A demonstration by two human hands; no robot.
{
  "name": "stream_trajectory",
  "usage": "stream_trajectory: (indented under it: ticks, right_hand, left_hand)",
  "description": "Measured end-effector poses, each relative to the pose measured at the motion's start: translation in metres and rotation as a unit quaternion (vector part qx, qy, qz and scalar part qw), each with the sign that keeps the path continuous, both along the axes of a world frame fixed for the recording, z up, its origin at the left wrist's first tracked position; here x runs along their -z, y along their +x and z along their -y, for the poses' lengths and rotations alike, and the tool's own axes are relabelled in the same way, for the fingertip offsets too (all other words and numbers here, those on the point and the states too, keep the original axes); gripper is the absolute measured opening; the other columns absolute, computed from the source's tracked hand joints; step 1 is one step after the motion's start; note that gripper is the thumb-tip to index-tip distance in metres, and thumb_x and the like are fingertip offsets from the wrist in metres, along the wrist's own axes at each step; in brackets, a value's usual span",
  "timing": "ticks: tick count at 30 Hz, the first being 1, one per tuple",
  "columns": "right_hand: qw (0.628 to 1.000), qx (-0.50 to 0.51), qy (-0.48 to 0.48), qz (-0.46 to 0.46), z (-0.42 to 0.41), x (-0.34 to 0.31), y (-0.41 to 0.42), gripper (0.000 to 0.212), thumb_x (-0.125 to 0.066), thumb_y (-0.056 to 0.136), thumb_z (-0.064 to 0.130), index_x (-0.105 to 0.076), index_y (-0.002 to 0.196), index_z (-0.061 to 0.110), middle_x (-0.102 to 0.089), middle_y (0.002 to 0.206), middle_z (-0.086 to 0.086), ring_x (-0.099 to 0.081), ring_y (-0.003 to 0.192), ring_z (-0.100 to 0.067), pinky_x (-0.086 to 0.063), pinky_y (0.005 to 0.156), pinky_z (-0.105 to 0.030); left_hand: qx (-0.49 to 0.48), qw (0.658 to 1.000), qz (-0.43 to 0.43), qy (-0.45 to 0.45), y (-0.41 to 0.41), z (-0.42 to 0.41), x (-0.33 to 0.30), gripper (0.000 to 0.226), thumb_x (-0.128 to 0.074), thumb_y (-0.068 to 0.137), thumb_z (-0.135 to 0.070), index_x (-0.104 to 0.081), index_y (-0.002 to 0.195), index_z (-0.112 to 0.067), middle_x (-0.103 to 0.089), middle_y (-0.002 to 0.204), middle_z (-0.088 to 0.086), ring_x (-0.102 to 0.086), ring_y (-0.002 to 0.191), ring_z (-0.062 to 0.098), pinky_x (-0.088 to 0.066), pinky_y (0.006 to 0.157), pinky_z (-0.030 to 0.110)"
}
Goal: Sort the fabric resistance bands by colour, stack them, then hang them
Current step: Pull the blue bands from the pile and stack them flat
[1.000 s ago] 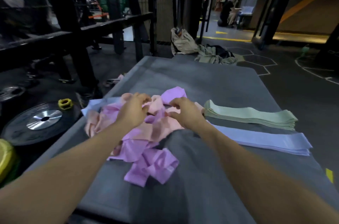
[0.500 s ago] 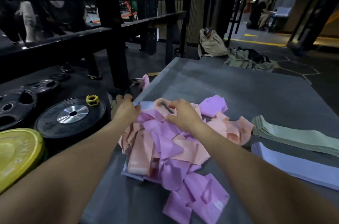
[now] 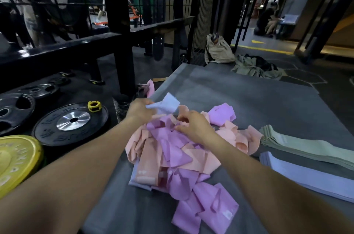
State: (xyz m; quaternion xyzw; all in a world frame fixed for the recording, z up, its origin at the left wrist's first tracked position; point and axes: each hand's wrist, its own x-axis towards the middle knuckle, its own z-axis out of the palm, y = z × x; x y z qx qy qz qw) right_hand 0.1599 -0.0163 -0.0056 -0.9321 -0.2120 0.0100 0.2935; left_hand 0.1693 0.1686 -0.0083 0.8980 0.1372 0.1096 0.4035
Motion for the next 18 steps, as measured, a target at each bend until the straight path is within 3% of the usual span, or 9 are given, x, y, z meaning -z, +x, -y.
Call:
stream_trajectory:
  ticks: [3, 5, 9, 14, 16, 18]
  right_hand:
    - [0.999, 0.022, 0.039, 0.001, 0.012, -0.022, -0.013, 0.020, -0.066, 0.084, 0.022, -0.064, 0.099, 0.008, -0.064, 0.097, -0.007, -0.059, 0.092, -0.026, -0.046, 0.081, -0.035]
    - [0.997, 0.041, 0.064, 0.006, 0.021, -0.037, -0.021, 0.025, -0.065, 0.085, 0.022, -0.064, 0.106, 0.009, -0.064, 0.102, -0.006, -0.059, 0.097, -0.024, -0.044, 0.083, -0.031]
    - [0.984, 0.100, 0.145, 0.006, 0.044, -0.068, -0.039, 0.038, -0.067, 0.085, 0.023, -0.059, 0.118, 0.007, -0.065, 0.104, -0.006, -0.054, 0.089, -0.013, -0.035, 0.071, -0.015]
    - [0.971, 0.144, 0.187, 0.036, 0.077, -0.100, -0.067, 0.039, -0.068, 0.084, 0.022, -0.059, 0.117, 0.005, -0.065, 0.104, -0.008, -0.058, 0.094, -0.018, -0.039, 0.077, -0.021]
    - [0.970, 0.149, 0.188, 0.039, 0.091, -0.106, -0.079, 0.034, -0.069, 0.083, 0.018, -0.061, 0.113, 0.003, -0.063, 0.095, -0.007, -0.057, 0.088, -0.018, -0.037, 0.073, -0.021]
    - [0.974, 0.151, 0.164, 0.042, 0.107, -0.105, -0.091, 0.014, -0.065, 0.084, 0.009, -0.065, 0.096, 0.004, -0.061, 0.088, -0.008, -0.053, 0.081, -0.016, -0.035, 0.067, -0.020]
  left_hand:
    - [0.046, 0.998, 0.053, -0.006, -0.010, 0.013, -0.035, 0.014, -0.060, 0.081, -0.003, -0.063, 0.068, -0.008, -0.055, 0.066, 0.007, -0.047, 0.067, 0.016, -0.033, 0.045, 0.010]
    - [0.068, 0.993, 0.096, -0.020, -0.020, 0.023, -0.057, 0.005, -0.064, 0.081, -0.004, -0.069, 0.082, -0.004, -0.058, 0.071, 0.006, -0.048, 0.066, 0.013, -0.033, 0.050, 0.010]
    - [0.079, 0.986, 0.140, -0.039, -0.041, 0.048, -0.096, 0.005, -0.064, 0.082, -0.007, -0.068, 0.081, -0.008, -0.056, 0.065, 0.001, -0.047, 0.058, 0.008, -0.038, 0.054, 0.020]
    - [0.122, 0.972, 0.199, -0.006, -0.075, 0.085, -0.140, 0.011, -0.059, 0.083, -0.008, -0.068, 0.077, -0.010, -0.061, 0.074, 0.006, -0.051, 0.068, 0.014, -0.039, 0.058, 0.025]
    - [0.131, 0.969, 0.209, 0.021, -0.091, 0.103, -0.145, 0.010, -0.060, 0.083, -0.008, -0.070, 0.081, -0.010, -0.060, 0.075, 0.003, -0.049, 0.066, 0.010, -0.037, 0.056, 0.020]
    - [0.156, 0.963, 0.214, 0.038, -0.106, 0.118, -0.137, 0.007, -0.065, 0.081, -0.008, -0.071, 0.084, -0.009, -0.060, 0.074, 0.002, -0.051, 0.066, 0.009, -0.034, 0.053, 0.011]
